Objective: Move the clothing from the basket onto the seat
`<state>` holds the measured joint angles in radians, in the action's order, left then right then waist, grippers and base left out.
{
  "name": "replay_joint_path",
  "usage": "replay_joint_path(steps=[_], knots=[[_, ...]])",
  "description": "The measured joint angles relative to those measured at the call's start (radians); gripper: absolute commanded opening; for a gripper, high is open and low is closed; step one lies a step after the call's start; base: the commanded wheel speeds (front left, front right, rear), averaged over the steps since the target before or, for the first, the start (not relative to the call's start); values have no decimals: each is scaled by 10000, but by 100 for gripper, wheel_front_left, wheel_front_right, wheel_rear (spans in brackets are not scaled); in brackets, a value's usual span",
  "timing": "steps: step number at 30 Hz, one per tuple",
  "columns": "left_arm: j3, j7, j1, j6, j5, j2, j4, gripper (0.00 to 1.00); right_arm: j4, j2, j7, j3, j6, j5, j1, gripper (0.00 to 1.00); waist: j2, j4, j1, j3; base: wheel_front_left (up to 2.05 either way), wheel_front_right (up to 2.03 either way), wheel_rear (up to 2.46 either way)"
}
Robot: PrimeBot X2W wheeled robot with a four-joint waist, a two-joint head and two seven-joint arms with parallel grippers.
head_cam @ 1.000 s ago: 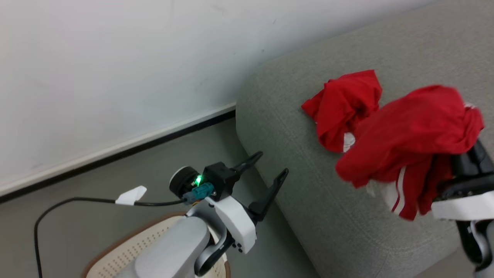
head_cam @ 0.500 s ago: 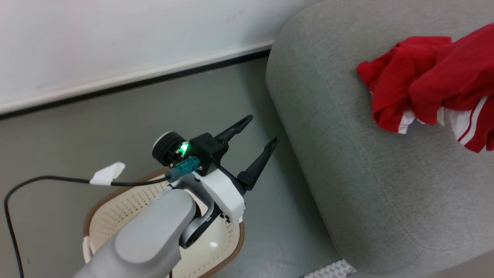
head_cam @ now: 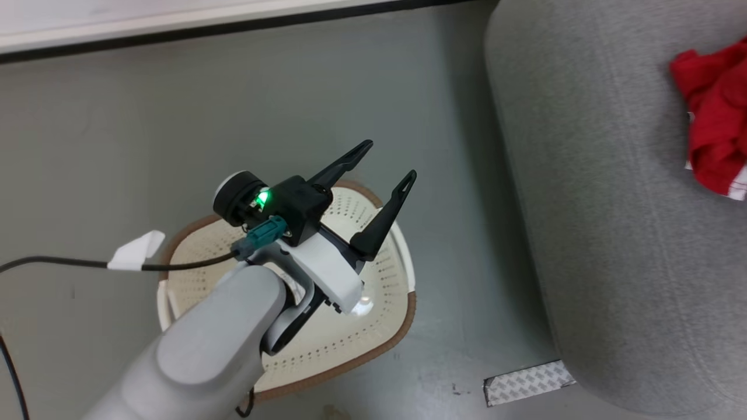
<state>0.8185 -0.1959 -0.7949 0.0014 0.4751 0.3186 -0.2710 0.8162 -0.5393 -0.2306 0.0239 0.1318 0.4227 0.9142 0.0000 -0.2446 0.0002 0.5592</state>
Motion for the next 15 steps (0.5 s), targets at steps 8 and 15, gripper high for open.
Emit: replay_joint_path(steps=[8,15], knots=[[-90,-171,-41,84,109,-10,-54,100,1862,-395,2211,-1083,0,140,902,29,0,739,0,335,0,0,0],[-136,-360,79,84,267,-186,-376,100,2341,-571,4544,-1965,0,1007,1099,100,0,807,-1,-222,0,0,0]])
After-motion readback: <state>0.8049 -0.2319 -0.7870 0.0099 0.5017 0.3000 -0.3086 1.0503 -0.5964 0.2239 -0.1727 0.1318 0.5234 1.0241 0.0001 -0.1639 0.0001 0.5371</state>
